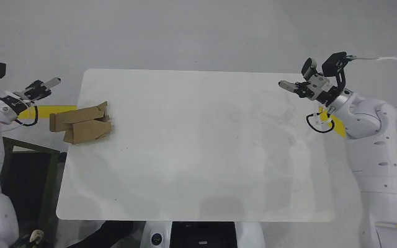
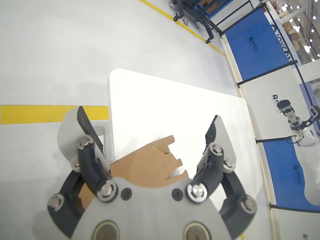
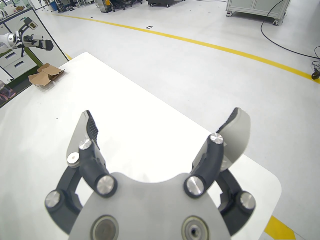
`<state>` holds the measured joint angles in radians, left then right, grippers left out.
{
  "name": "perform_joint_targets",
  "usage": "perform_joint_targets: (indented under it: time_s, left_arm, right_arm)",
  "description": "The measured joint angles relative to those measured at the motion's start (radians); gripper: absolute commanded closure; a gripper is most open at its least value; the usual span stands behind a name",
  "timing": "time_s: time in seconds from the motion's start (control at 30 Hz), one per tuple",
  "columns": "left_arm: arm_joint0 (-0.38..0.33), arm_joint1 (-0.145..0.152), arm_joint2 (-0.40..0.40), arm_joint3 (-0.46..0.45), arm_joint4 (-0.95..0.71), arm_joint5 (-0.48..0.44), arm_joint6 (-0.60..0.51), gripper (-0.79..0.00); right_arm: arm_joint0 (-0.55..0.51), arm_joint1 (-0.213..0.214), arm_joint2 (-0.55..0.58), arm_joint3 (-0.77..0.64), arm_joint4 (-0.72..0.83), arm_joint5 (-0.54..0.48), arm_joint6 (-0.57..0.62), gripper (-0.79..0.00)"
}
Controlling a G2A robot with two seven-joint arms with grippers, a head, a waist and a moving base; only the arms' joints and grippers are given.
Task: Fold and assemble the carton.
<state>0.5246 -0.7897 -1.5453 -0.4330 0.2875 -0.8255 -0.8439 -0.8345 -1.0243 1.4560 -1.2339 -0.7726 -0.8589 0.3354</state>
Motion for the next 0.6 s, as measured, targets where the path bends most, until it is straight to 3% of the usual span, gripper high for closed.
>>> perform_joint_targets:
  time_s: [0.2,0.47,0.6]
  left_arm:
    - [-0.01,0.024,0.035,0.053,0.158,0.013,0.04,-0.785]
    - [-0.022,0.034,0.084,0.124,0.265,0.016,0.028,-0.785]
    - [-0.03,0.03,0.09,0.163,0.239,0.0,0.006,-0.785]
  right_arm:
    - [0.0,0.0,0.0,0.0,0.0,0.0,0.0,-0.785]
    - [0.0,0.0,0.0,0.0,0.0,0.0,0.0,-0.785]
    - [0.0,0.0,0.0,0.0,0.0,0.0,0.0,-0.785]
